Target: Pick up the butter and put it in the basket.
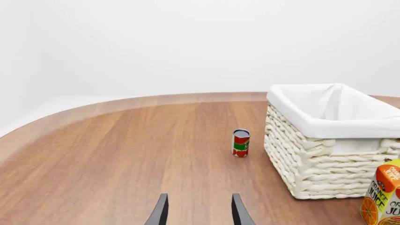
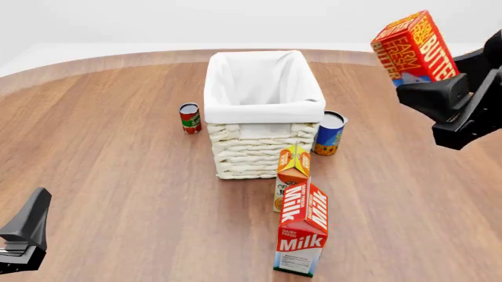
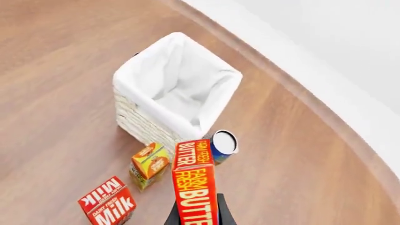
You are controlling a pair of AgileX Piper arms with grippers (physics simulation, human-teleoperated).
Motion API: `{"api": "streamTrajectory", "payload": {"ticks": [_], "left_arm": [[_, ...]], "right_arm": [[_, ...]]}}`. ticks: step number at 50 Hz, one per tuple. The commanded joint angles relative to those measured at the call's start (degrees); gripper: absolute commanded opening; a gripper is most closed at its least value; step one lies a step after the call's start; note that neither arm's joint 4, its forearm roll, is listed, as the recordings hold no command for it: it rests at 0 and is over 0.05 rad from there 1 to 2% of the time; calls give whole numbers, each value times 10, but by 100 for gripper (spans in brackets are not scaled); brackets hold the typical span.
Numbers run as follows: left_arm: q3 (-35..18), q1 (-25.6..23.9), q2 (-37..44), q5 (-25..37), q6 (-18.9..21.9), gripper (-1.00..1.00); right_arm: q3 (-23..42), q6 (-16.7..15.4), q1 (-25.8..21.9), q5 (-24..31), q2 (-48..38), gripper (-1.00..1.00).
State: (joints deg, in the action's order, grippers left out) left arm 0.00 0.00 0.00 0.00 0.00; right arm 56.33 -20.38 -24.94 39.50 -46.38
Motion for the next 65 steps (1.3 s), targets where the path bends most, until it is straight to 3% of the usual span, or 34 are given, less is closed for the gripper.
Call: {"api": "streamTrajectory", "payload": {"ticks": [1, 7, 9, 10, 11, 13, 18, 20, 24, 26, 28, 30, 36, 43, 48, 53, 65], "left_arm": [[0, 0, 0, 0, 0, 100], [0, 0, 0, 0, 0, 100], [0, 0, 0, 0, 0, 100], [0, 0, 0, 0, 0, 100], [0, 0, 0, 0, 0, 100], [0, 0, 0, 0, 0, 100], [0, 0, 0, 0, 0, 100], [0, 0, 0, 0, 0, 100], [0, 0, 0, 0, 0, 100], [0, 0, 0, 0, 0, 100], [0, 0, 0, 0, 0, 100], [0, 0, 0, 0, 0, 100], [0, 0, 0, 0, 0, 100], [0, 0, 0, 0, 0, 100], [0, 0, 0, 0, 0, 100], [0, 0, 0, 0, 0, 100], [0, 0, 0, 0, 0, 100]], "right_arm": [[24, 91, -30, -89, -9, -100], [51, 146, -57, -136, -21, -100], [68, 167, -62, -140, -34, -100], [72, 161, -61, -144, -37, -100], [85, 187, -64, -150, -41, -100], [100, 191, -78, -151, -50, -100], [149, 239, -94, -165, -78, -100], [174, 270, -83, -166, -104, -100], [218, 297, -54, -156, -175, -100], [247, 296, -27, -153, -216, -100], [265, 285, -21, -149, -237, -100], [280, 296, -24, -144, -251, -100], [365, 317, -28, -65, -357, -100], [432, 298, -24, -7, -410, -100], [440, 287, -48, 19, -418, -100], [449, 287, -41, 29, -429, -100], [406, 263, -33, 16, -459, -100]]}}
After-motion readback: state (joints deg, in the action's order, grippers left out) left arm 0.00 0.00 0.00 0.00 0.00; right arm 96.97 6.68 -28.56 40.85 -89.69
